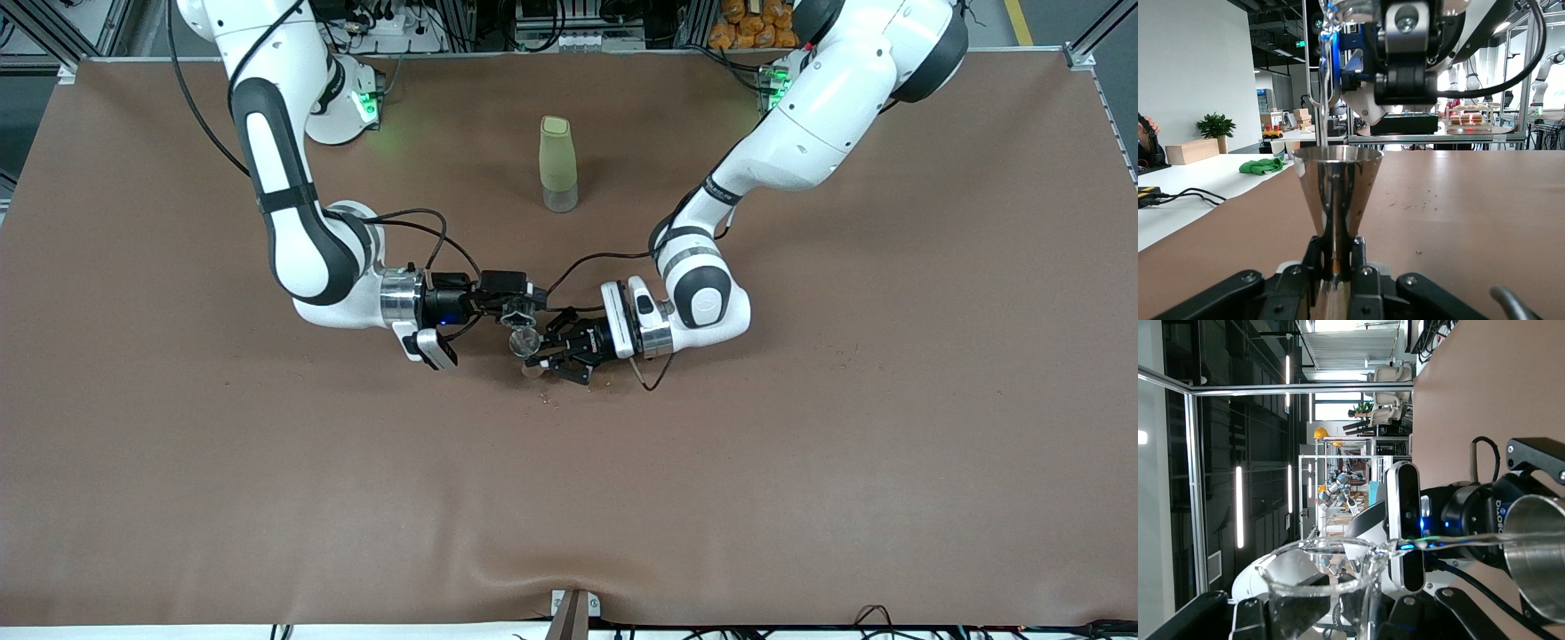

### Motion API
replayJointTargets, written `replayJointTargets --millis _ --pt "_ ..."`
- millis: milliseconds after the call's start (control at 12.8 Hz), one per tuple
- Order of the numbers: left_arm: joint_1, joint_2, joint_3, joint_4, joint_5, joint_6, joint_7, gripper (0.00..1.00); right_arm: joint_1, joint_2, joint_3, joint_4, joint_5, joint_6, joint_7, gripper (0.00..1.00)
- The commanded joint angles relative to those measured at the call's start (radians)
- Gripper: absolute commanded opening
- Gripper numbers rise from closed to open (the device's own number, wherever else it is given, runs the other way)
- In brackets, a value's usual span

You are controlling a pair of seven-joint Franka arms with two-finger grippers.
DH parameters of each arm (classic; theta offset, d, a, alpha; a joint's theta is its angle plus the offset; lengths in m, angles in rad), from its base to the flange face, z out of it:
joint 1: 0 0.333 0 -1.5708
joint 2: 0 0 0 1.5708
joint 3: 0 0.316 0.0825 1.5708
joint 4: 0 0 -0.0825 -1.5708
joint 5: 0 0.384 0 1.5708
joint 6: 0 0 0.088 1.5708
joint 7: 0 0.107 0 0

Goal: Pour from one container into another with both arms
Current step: 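Tilt the beaker with the right gripper to pour into the jigger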

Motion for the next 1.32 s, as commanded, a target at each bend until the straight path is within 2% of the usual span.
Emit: replayJointTargets --millis 0,701,1246 --pt "-0.006 0.008 -0.002 0.018 -0.037 0.010 0.012 0.00 -0.003 -0.026 0.000 -0.023 0.022 -0.007 0.047 0.00" --pt "-0.003 0.010 -0.001 0.018 -0.034 0.010 0.014 0.00 -0.004 -0.023 0.000 -0.018 0.059 -0.007 0.176 0.00" --pt "0.004 0.008 -0.001 0.017 -0.031 0.010 0.014 0.00 -0.003 -0.018 0.000 -0.017 0.080 -0.006 0.192 0.00"
